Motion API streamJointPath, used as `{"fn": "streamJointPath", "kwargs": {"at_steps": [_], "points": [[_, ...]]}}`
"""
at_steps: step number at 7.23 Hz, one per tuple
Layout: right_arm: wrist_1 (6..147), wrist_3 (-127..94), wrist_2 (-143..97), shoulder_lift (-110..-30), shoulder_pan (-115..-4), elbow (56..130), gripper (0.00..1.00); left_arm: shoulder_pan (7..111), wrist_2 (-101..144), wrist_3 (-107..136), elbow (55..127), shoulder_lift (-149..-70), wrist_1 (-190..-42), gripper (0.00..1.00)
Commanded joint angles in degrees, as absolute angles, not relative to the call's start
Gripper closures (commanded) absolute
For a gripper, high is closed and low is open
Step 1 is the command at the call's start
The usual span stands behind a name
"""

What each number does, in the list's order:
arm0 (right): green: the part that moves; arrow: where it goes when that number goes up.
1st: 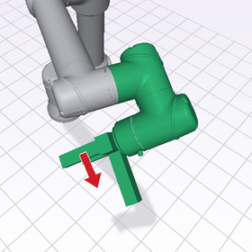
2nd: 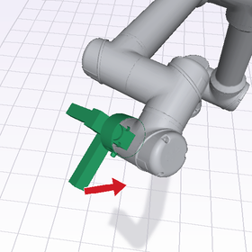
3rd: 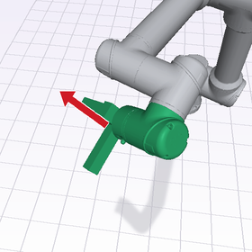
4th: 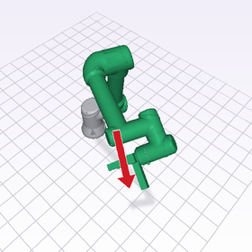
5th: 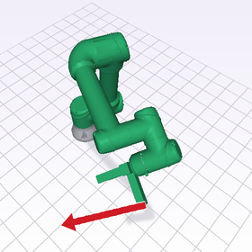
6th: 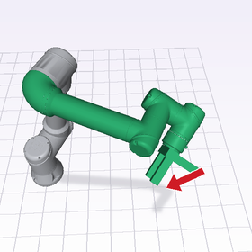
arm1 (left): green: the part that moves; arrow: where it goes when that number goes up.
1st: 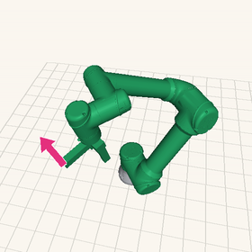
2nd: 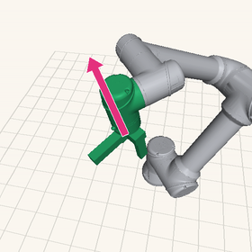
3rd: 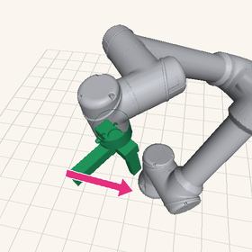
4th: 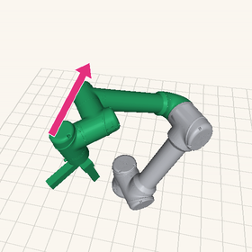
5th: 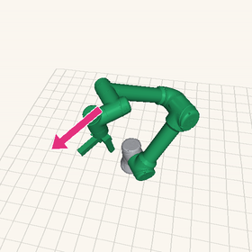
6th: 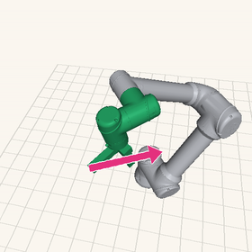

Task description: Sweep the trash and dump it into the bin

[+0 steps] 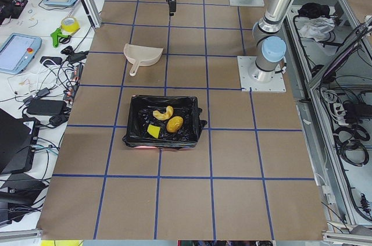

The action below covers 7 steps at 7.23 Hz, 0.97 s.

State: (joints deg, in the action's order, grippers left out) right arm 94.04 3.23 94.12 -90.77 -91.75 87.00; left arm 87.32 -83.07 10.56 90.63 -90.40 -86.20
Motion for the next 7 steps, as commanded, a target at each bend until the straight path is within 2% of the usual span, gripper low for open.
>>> {"fn": "streamJointPath", "kwargs": {"at_steps": [1,4,7], "points": [[94.04,3.16,94.13,-90.88,-91.67,87.01,0.0,87.28,-82.7,7.5,90.79,-89.65,-88.15,0.0],[94.04,3.25,94.13,-90.7,-91.76,87.01,0.0,87.63,-93.77,1.67,90.27,-86.85,-96.04,0.0],[93.96,3.25,94.39,-90.62,-91.58,86.57,0.0,87.45,-93.96,1.58,90.7,-87.89,-94.57,0.0]]}}
